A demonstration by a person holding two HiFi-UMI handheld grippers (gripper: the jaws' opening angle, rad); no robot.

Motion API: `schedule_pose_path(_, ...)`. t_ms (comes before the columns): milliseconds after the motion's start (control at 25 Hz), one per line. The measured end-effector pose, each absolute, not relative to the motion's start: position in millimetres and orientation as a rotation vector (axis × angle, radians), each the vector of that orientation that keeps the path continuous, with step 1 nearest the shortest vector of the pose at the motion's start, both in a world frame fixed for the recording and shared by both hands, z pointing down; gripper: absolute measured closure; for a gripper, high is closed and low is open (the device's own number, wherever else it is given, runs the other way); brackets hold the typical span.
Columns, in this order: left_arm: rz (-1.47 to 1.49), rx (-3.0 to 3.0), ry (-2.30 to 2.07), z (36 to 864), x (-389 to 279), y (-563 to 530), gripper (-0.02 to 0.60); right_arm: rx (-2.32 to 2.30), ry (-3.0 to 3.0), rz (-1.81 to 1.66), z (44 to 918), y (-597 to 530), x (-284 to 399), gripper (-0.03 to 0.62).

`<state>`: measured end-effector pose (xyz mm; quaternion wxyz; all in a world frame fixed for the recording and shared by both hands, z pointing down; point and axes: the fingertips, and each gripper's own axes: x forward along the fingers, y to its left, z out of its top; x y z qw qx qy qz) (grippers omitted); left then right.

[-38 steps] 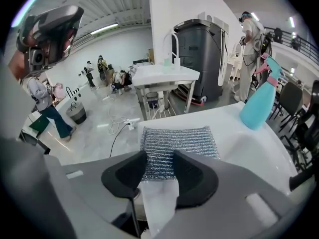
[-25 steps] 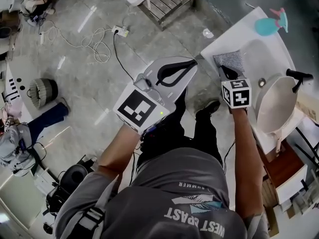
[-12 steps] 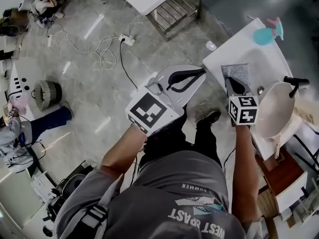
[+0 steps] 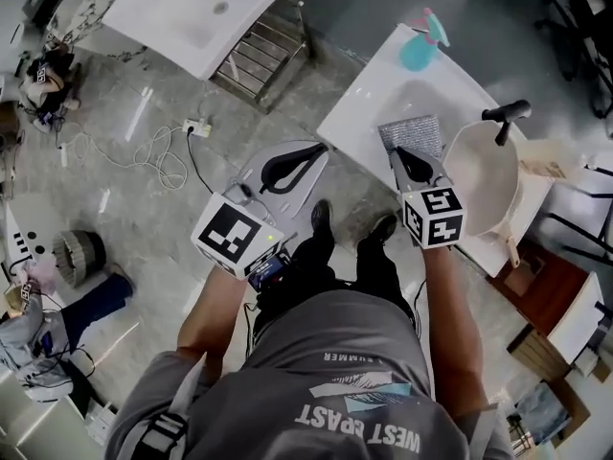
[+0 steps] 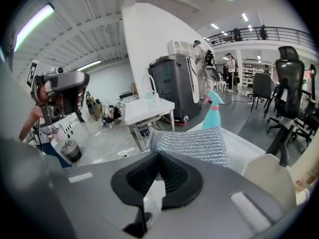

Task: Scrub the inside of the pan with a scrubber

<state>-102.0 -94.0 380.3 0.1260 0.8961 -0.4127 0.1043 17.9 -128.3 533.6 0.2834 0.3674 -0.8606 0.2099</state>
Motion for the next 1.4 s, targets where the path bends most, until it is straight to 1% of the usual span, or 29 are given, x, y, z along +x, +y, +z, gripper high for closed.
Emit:
schedule_pose_path(240,0.334,2.658,-1.109,367,-56,-102,0.580,1.154,-2.305,0.614,499,-129,89,0.586)
schedule_pose_path(400,0.367,2.683,-1.057,363,-27,-107,0.580,1.272,-2.263,0.661,496,-127,145,0.586)
schedule_pose_path(640,0.411,2.715,-0.988,360,7,-110,0.580,1.451,-2.167,0.781,520,-124,222,0.585)
schedule_pose_path(920,0.471,2.714,-0.947,366,40,-108,0.580,1.629,-2.028,0.998,579,-133,302,0.585)
schedule_pose_path(1160,0.523,2.693,-0.938,374,58,-106,0.580,1.686,-1.913,1.113,629,-142,344,0.583)
schedule_pose_path(1400,0.545,2.668,-0.942,385,70,-105,0.580,1.639,-1.881,1.178,663,-162,354,0.582)
